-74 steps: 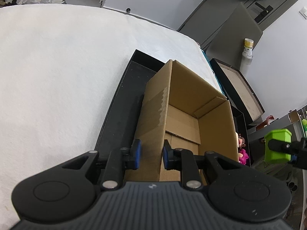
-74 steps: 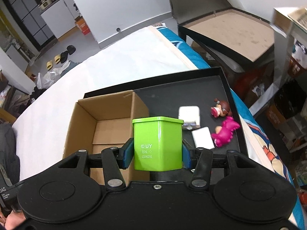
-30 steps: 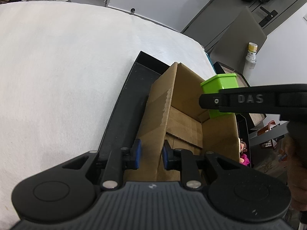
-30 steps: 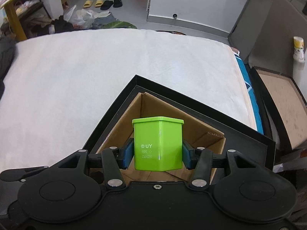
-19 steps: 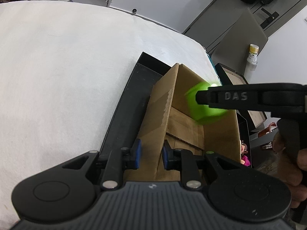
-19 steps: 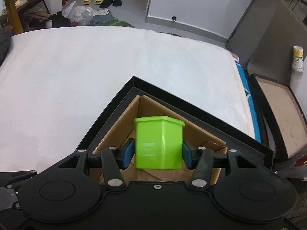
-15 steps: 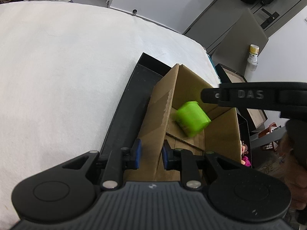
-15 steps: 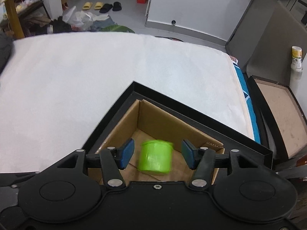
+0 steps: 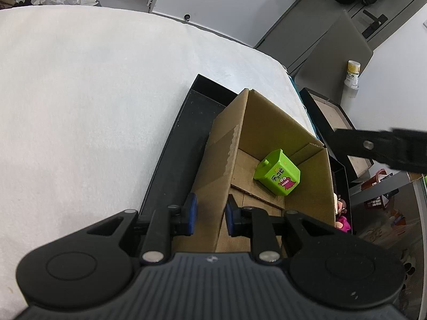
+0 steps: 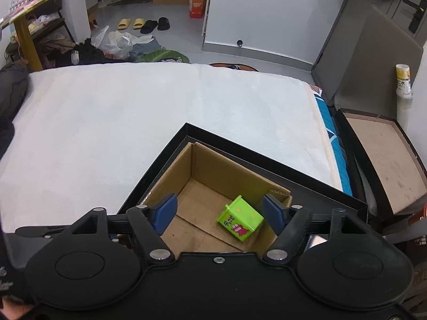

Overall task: Organize rigid objects
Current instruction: 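Open the right gripper to drop the green cup into the box, then move the right gripper back to the blue-and-red figurine on the tray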

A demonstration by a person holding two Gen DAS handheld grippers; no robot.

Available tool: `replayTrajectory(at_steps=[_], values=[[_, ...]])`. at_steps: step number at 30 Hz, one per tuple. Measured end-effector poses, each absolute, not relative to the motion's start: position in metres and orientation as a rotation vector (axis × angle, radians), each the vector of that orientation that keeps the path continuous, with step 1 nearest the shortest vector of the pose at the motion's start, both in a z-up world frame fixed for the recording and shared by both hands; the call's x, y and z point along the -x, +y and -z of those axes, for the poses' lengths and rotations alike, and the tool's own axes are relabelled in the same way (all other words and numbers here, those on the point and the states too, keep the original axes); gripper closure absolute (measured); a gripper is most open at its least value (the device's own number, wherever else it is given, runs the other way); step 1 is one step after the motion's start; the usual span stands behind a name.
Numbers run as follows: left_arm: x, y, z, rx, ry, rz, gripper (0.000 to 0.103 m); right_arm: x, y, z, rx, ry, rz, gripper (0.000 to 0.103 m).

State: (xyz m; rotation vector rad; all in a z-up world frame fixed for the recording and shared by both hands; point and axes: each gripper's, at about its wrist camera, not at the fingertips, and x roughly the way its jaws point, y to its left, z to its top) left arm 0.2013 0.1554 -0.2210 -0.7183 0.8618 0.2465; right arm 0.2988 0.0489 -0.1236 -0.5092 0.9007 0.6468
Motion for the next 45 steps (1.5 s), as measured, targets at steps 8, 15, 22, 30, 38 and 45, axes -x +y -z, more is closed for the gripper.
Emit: replayTrajectory(at_steps=[8, 15, 22, 30, 38, 45], values=[[-0.202, 0.153, 0.219, 0.705, 0.860, -0.255, 0.082, -0.296, 0.019, 0.110, 0.484, 0.886, -0.615, 0.022], [-0.202, 0.151, 0.219, 0.701, 0.862, -0.259, 0.082, -0.297, -0.010, 0.103, 0.441, 0.887, -0.581, 0.020], [-0.203, 0.150, 0.219, 0.697, 0.864, -0.264, 0.082, -0.299, -0.034, 0.101, 0.414, 0.892, -0.557, 0.019], [-0.204, 0.149, 0.219, 0.694, 0.865, -0.267, 0.082, -0.302, -0.061, 0.104, 0.379, 0.914, -0.545, 0.015], [-0.204, 0.150, 0.220, 0.694, 0.864, -0.271, 0.082, -0.313, -0.090, 0.119, 0.327, 0.953, -0.491, 0.015], [-0.204, 0.150, 0.220, 0.692, 0.864, -0.275, 0.082, -0.318, -0.107, 0.137, 0.305, 0.988, -0.461, 0.015]])
